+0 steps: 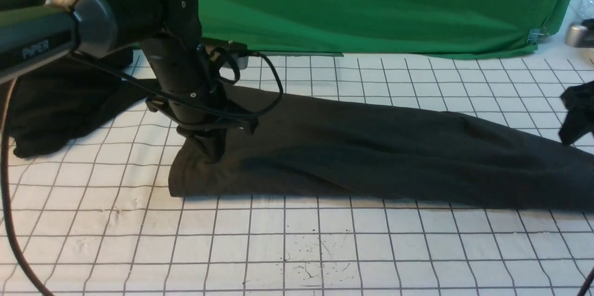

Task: Fold a long-sleeved shirt over a white checkered tablecloth.
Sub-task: 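Pull the folded dark garment lengthwise by its ends to straighten it flat on the table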

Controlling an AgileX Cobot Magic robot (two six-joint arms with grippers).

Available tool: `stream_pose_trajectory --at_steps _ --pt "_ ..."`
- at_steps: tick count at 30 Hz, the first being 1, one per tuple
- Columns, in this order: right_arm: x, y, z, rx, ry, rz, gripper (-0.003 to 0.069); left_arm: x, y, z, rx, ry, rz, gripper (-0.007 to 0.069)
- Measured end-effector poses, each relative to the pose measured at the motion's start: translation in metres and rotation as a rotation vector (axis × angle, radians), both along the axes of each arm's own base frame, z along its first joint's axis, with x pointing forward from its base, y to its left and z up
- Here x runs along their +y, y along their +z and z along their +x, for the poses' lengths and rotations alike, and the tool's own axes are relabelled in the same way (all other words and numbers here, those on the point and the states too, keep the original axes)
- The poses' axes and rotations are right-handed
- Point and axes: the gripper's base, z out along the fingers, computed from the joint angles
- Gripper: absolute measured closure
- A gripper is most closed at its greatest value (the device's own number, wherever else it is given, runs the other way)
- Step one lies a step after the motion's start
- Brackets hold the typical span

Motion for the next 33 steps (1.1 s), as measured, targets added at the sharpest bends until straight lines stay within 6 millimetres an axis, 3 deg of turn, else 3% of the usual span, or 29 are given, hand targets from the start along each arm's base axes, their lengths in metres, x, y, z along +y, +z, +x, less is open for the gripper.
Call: stream_pose_trajectory --at_steps 3,6,8,11,13,16,18,20,25,28,33 --pt "0.001 0.000 -0.001 0.009 0.003 -0.011 0.0295 0.011 0.001 0.002 0.011 0.030 0.002 0.0627" --pt "-0.011 -0.001 -0.004 0.038 -0.050 -0.026 0.0341 0.017 0.002 0.005 0.005 0.068 -0.049 0.0627" --pt "-0.017 -0.001 -0.005 0.044 -0.111 0.010 0.0377 0.009 0.004 0.007 -0.025 0.065 -0.125 0.0627" --pt "-0.009 0.000 -0.003 0.030 -0.094 0.087 0.0420 -0.007 0.004 0.009 -0.058 0.057 -0.198 0.0627" --pt "0.020 0.002 0.002 -0.008 -0.006 0.146 0.0473 -0.034 -0.002 0.008 -0.087 0.028 -0.255 0.0627" --pt "0.053 -0.008 0.009 -0.024 0.081 0.149 0.0512 -0.053 -0.012 0.008 -0.101 0.003 -0.275 0.0627" --pt "0.064 -0.016 0.012 -0.008 0.108 0.145 0.0524 -0.057 -0.017 0.008 -0.090 -0.002 -0.272 0.0627" --pt "0.075 -0.040 0.018 0.052 0.138 0.116 0.0545 -0.057 -0.029 0.007 -0.044 -0.011 -0.245 0.0627" --pt "0.073 -0.086 0.023 0.205 0.138 0.059 0.0610 -0.043 -0.061 -0.006 0.065 -0.006 -0.125 0.0627" --pt "0.068 -0.090 0.023 0.223 0.130 0.017 0.0647 -0.039 -0.069 -0.015 0.101 0.006 -0.115 0.0627" --pt "0.056 -0.083 0.022 0.209 0.114 -0.091 0.0657 -0.034 -0.057 -0.021 0.070 -0.007 -0.098 0.0627"
